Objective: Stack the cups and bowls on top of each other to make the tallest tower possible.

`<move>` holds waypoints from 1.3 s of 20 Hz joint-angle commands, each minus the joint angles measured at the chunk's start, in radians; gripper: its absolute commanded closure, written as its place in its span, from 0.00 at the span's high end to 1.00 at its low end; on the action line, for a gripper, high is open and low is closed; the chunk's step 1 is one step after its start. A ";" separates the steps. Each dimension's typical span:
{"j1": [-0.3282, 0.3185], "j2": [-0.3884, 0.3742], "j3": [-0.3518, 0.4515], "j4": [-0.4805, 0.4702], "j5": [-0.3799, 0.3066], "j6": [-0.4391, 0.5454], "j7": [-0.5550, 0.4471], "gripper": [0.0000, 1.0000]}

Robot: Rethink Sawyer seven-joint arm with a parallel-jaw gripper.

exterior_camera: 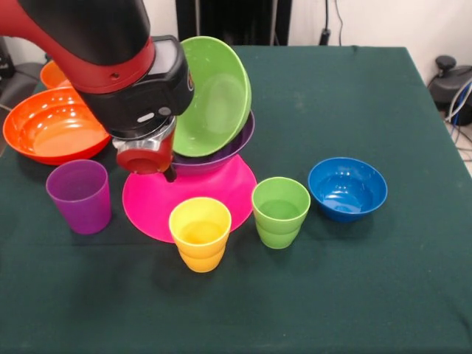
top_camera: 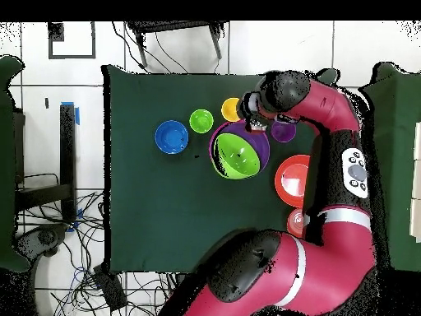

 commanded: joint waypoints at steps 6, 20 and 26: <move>0.021 0.095 0.071 -0.134 -0.067 0.016 -0.266 0.00; 0.026 0.074 0.067 -0.075 -0.080 -0.030 -0.304 0.00; 0.027 0.074 0.071 -0.073 -0.079 -0.020 -0.308 1.00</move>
